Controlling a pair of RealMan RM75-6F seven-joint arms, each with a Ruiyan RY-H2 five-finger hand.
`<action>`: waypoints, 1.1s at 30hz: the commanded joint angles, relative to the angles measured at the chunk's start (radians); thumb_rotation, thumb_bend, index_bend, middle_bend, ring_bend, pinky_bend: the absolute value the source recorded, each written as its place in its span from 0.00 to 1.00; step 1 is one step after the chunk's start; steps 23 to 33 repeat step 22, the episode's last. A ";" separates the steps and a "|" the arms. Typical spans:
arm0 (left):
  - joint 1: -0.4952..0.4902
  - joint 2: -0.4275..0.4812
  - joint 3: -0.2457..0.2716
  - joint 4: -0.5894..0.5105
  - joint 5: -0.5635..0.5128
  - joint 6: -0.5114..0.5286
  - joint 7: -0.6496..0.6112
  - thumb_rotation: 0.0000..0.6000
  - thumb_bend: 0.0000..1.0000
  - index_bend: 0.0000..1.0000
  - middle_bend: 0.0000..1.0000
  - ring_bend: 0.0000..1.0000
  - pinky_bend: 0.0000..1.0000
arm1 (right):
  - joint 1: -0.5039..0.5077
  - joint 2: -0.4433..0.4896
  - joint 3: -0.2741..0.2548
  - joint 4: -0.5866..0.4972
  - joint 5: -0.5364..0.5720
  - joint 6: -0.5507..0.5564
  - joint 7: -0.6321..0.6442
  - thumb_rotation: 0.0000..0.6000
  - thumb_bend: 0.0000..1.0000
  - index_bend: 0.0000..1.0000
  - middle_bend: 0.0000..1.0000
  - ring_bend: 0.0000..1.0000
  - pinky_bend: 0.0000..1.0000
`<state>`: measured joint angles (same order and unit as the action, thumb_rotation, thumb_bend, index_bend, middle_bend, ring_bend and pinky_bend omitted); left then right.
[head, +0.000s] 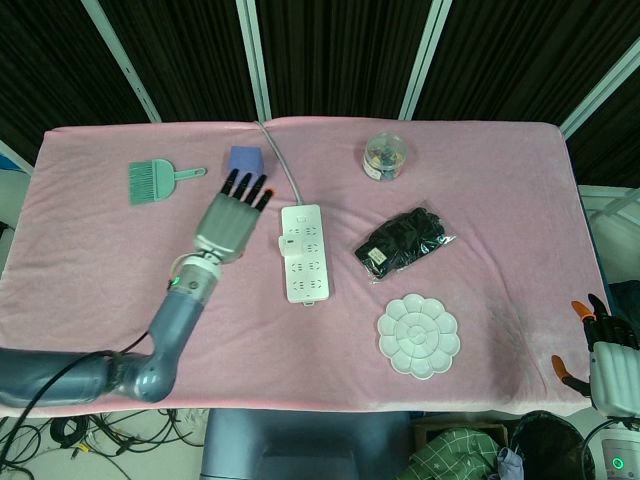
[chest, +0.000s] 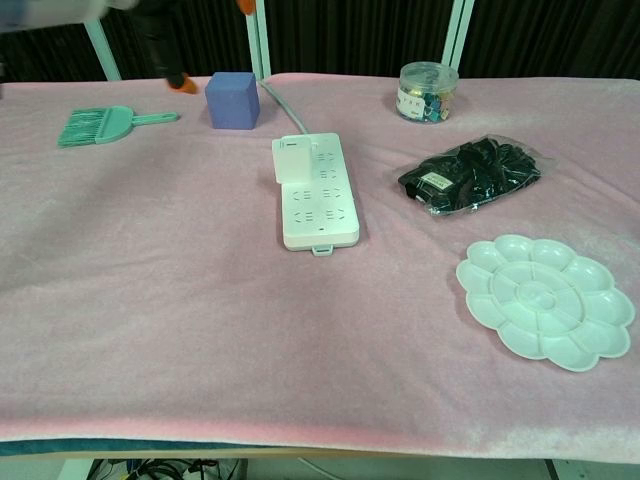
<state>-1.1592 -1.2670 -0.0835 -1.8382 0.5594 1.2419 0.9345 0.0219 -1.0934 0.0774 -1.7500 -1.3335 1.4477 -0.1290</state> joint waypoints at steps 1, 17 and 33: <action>0.283 0.227 0.184 -0.195 0.251 0.192 -0.239 1.00 0.19 0.11 0.02 0.00 0.02 | -0.001 -0.002 0.000 0.000 -0.003 0.003 -0.005 1.00 0.20 0.15 0.04 0.17 0.14; 0.769 0.291 0.425 0.082 0.815 0.383 -0.830 1.00 0.19 0.11 0.00 0.00 0.00 | 0.003 -0.013 0.002 0.009 -0.012 0.012 -0.026 1.00 0.20 0.15 0.04 0.17 0.14; 0.813 0.272 0.399 0.118 0.858 0.415 -0.843 1.00 0.19 0.11 0.00 0.00 0.00 | 0.003 -0.011 0.002 0.013 -0.014 0.011 -0.018 1.00 0.20 0.15 0.04 0.17 0.14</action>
